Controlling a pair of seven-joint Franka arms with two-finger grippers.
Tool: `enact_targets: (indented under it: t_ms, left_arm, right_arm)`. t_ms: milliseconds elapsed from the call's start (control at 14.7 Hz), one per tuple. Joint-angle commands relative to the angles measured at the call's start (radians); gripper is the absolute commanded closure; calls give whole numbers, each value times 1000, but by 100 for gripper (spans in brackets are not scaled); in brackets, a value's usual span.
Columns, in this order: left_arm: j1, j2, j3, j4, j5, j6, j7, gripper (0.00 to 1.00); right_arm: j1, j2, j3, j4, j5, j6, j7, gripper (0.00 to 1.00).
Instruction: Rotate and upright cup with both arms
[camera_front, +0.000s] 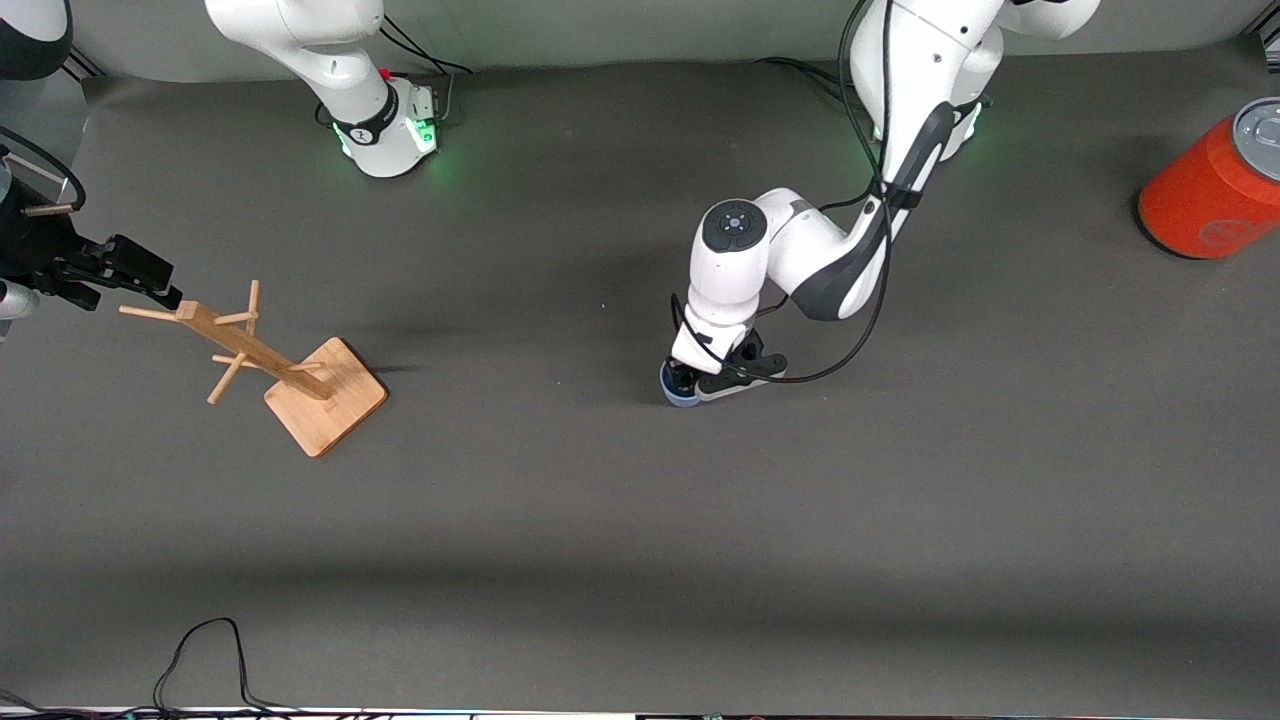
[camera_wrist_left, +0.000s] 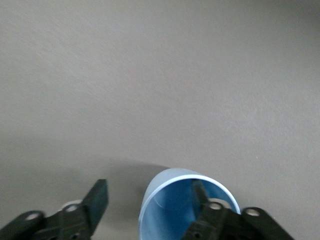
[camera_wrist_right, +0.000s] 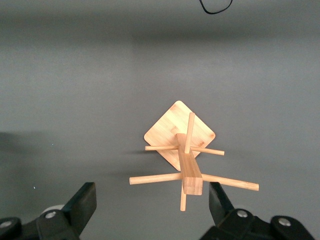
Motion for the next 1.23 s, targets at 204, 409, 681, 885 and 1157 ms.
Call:
enact_targets:
  t_ms: [204, 409, 681, 885, 1157]
  left_arm:
    - [84, -45, 4, 256, -150, -402, 242, 0]
    - [208, -153, 19, 255, -198, -556, 460, 0]
    - [228, -297, 205, 238, -302, -738, 744, 0]
    - [228, -378, 326, 230, -305, -811, 907, 0]
    - [265, -424, 423, 204, -304, -812, 1056, 0]
  right_arm:
    - [12, -19, -3, -4, -16, -18, 29, 0]
    - [12, -16, -1, -4, -16, -18, 31, 0]
    - [18, -15, 6, 0, -11, -18, 31, 0]
    - [19, -15, 18, 11, -11, -18, 32, 0]
    - [19, -12, 20, 19, -9, -18, 32, 0]
